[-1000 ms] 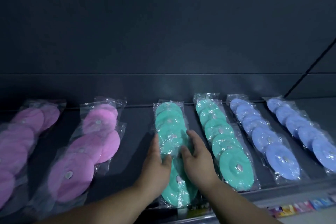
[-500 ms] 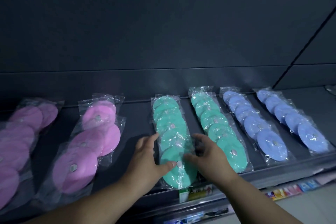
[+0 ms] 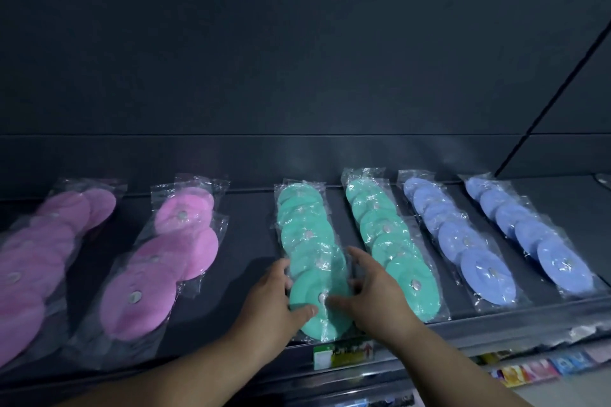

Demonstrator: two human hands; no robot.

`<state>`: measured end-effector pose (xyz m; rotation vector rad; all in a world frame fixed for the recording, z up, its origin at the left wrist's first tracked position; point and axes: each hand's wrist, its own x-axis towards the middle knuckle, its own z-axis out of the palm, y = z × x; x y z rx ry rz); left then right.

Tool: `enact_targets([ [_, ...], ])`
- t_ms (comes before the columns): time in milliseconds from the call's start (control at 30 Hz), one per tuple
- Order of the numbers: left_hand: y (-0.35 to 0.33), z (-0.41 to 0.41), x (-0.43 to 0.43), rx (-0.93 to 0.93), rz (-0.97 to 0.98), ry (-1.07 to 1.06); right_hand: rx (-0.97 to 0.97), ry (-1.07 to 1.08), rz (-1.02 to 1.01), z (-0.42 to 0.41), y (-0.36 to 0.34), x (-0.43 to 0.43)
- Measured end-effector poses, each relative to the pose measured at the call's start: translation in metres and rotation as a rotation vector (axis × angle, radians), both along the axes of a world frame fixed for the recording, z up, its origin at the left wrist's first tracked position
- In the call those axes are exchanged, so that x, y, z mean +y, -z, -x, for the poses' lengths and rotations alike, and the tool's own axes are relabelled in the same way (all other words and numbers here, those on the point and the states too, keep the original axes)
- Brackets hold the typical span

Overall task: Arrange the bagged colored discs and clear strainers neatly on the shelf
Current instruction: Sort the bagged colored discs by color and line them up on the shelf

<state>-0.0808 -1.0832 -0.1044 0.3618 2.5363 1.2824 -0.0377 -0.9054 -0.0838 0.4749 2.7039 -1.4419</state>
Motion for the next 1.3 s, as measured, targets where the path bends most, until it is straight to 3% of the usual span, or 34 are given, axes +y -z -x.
enact_targets([
  [367, 0.005, -0.003, 0.008, 0.024, 0.036, -0.179, -0.029, -0.091, 0.098, 0.011, 0.017, 0.002],
  [633, 0.000, -0.005, 0.019, 0.242, 0.073, -0.209, 0.102, -0.344, -0.277, 0.005, 0.008, 0.016],
  [800, -0.007, -0.003, 0.028, 0.007, 0.115, -0.110, 0.051, -0.463, -0.306, -0.005, 0.010, 0.021],
  [967, -0.007, -0.002, 0.032, 0.076, 0.040, -0.197, 0.052, -0.402, -0.234, 0.000, 0.006, 0.025],
  [1100, 0.003, 0.001, 0.036, 0.010, 0.016, -0.214, 0.018, -0.406, -0.184, 0.005, 0.006, 0.020],
  [1300, -0.009, 0.034, 0.033, -0.086, -0.062, -0.440, 0.040, -0.220, -0.014, 0.039, 0.001, 0.020],
])
